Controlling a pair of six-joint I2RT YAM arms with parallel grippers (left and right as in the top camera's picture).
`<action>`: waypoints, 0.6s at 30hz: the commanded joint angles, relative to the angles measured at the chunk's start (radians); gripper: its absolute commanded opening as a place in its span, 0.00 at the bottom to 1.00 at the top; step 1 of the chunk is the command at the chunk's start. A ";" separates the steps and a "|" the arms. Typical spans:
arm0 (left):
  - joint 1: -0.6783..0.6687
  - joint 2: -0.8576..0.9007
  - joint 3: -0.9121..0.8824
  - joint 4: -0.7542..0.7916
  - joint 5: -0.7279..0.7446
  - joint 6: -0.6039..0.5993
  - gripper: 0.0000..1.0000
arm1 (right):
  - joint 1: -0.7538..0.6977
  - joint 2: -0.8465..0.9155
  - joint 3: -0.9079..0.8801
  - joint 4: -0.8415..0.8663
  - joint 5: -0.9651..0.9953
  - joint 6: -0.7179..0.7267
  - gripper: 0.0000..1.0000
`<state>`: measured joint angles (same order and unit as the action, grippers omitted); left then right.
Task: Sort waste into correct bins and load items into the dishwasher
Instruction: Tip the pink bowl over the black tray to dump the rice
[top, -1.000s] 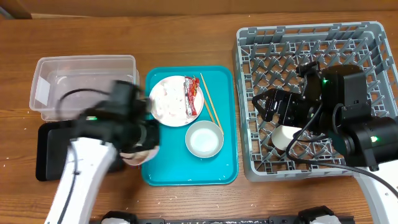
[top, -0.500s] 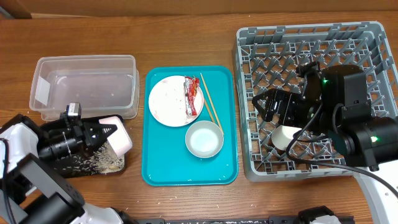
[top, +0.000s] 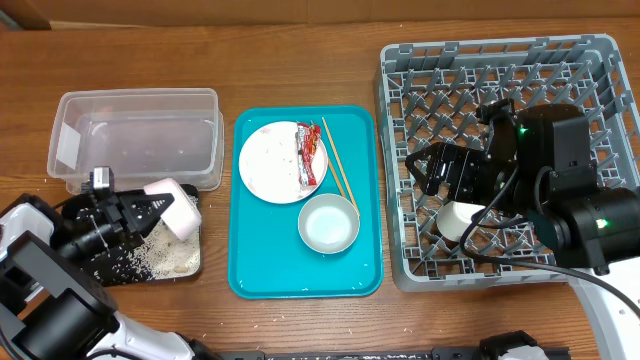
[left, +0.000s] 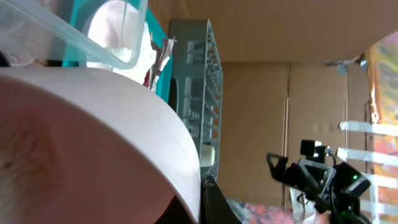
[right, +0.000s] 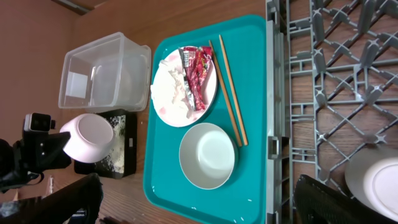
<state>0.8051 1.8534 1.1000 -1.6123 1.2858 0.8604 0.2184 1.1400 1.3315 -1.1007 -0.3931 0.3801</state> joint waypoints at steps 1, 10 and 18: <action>0.008 0.018 -0.001 0.003 0.041 -0.048 0.04 | 0.005 -0.006 0.009 0.002 -0.006 -0.010 1.00; 0.008 0.018 0.000 -0.007 0.049 0.100 0.04 | 0.005 -0.007 0.009 0.000 -0.006 -0.010 1.00; -0.046 -0.022 -0.002 -0.080 -0.011 0.142 0.04 | 0.005 -0.006 0.009 -0.005 -0.006 -0.010 1.00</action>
<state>0.8055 1.8618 1.1000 -1.6844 1.3163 0.9287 0.2184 1.1400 1.3315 -1.1053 -0.3927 0.3801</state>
